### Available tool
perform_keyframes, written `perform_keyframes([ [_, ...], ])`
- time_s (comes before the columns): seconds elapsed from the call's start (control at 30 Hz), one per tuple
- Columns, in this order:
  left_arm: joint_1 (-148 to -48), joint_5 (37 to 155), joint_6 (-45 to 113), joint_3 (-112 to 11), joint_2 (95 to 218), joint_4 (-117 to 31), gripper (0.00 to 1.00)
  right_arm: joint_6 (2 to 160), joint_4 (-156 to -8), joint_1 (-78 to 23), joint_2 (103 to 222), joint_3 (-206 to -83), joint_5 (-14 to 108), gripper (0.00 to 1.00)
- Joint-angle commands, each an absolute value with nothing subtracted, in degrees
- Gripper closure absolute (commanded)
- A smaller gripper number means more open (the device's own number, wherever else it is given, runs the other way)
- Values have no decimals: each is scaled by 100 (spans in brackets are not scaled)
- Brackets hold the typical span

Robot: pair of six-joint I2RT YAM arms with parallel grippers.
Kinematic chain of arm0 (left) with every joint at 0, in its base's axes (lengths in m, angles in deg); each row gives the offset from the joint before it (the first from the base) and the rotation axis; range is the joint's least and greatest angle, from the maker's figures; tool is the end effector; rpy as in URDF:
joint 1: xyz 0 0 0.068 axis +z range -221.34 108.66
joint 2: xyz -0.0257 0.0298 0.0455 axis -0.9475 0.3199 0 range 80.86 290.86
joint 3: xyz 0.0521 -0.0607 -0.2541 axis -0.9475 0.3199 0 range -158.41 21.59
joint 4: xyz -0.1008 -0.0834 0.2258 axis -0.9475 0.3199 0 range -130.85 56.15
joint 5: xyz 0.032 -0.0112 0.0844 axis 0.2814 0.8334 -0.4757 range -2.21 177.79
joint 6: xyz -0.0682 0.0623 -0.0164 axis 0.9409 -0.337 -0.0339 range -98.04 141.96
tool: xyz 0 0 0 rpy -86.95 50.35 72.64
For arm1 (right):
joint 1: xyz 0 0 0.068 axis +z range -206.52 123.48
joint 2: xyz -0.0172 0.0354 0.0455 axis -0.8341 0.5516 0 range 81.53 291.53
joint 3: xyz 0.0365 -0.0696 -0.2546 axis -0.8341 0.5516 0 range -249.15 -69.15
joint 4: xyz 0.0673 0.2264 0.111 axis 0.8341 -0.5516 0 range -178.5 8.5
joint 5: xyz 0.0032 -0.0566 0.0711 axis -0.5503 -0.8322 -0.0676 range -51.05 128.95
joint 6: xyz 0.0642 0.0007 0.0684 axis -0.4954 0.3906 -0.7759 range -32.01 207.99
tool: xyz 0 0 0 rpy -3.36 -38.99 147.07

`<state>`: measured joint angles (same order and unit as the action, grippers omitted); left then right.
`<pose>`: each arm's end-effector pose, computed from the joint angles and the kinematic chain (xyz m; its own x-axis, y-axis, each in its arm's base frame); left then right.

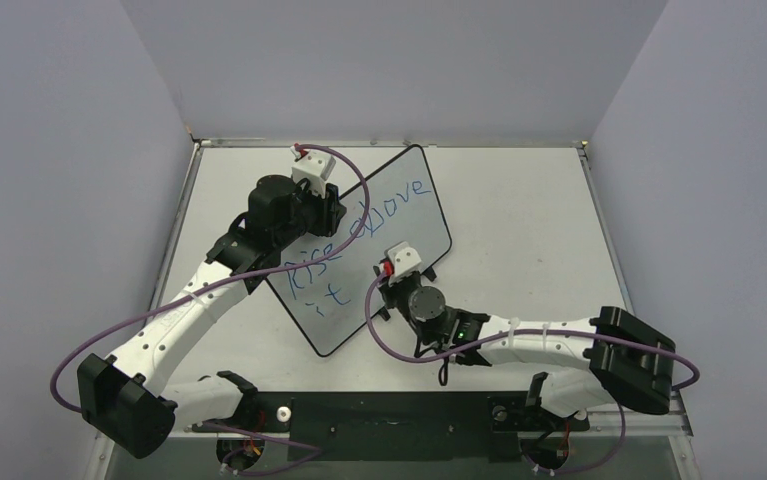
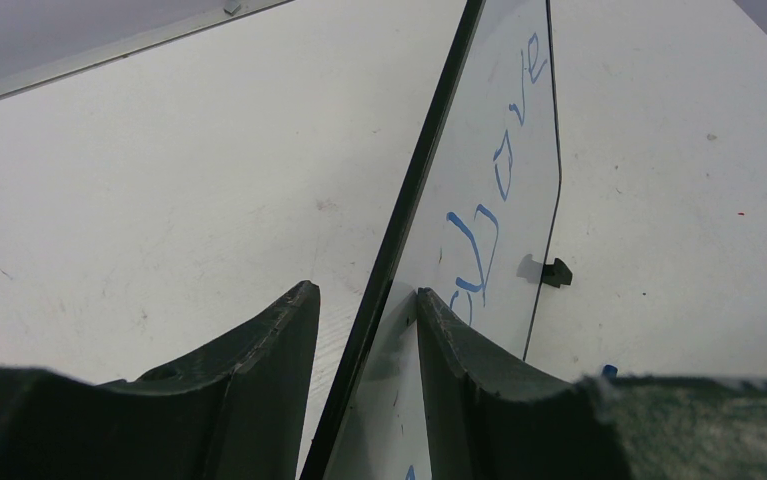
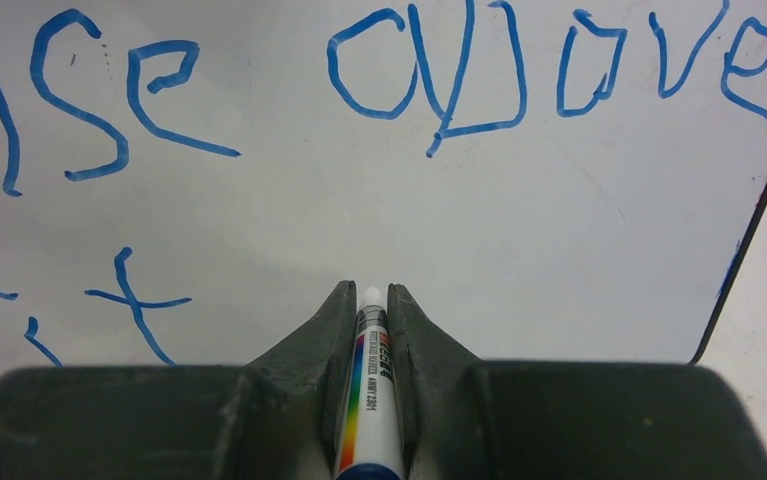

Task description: Write a sentence on the whiteboard

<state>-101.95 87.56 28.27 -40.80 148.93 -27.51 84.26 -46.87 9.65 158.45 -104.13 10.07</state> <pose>0.2782 -0.1642 0.3359 -0.3344 0.0702 -0.9398 0.4720 0.8756 -0.1025 0.1710 0.2859 0.2266 -0.0909 -0.0648 -0.9938 -0.6029 0.7978 0.0031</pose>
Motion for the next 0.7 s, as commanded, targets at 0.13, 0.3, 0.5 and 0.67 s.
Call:
perform_keyframes([
  [0.13,-10193,8588,2758,-4310,14726,-3332,100,8376,-4339,898,16172,-10867,1183,100],
  [0.3,-10193,8571,2746,-4309,14714,-3332,100,8377,-4354,866,16352,-10978,1249,100],
  [0.5,-10193,8570,2750,-4312,14716,-3330,100,8335,-4321,869,16475,-11046,1320,100],
  [0.67,-10193,8581,2750,-4305,14722,-3330,100,8325,-4312,868,16553,-11059,1423,100],
])
